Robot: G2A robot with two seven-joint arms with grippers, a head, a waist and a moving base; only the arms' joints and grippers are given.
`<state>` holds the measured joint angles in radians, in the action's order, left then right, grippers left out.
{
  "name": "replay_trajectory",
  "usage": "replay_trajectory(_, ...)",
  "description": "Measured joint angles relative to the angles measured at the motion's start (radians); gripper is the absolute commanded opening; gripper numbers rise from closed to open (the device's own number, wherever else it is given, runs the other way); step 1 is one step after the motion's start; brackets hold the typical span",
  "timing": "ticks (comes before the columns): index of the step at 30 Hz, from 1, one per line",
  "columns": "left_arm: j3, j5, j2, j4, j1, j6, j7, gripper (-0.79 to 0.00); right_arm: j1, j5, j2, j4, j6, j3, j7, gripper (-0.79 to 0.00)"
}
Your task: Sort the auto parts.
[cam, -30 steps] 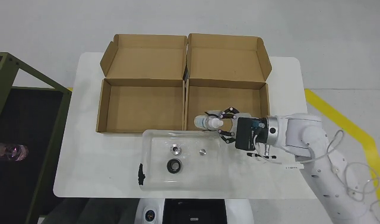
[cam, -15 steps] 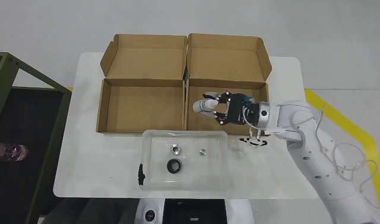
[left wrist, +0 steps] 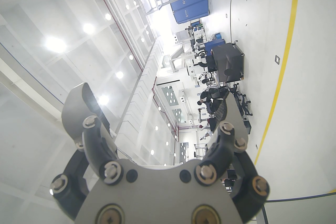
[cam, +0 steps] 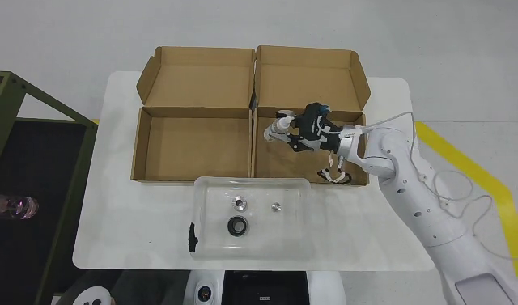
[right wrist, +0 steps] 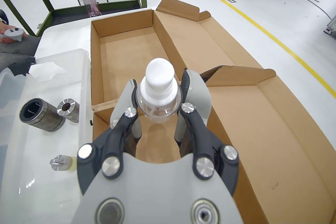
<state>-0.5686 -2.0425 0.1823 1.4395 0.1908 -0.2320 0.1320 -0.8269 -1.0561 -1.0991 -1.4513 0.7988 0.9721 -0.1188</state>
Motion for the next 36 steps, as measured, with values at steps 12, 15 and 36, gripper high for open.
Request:
replay_trajectory(12, 0.000, 0.000, 0.000, 0.000, 0.000, 0.000, 0.000, 0.000, 0.078, 0.006, -0.044, 0.182, -0.040, -0.084, 0.037, -0.785)
replay_trajectory(15, 0.000, 0.000, 0.000, 0.000, 0.000, 0.000, 0.000, 0.000, 0.090, -0.006, -0.052, 0.214, -0.048, -0.097, 0.041, -0.785)
replay_trajectory(36, 0.000, 0.000, 0.000, 0.000, 0.000, 0.000, 0.000, 0.000, 0.130, -0.067, -0.096, 0.325, -0.083, -0.153, 0.061, -0.240)
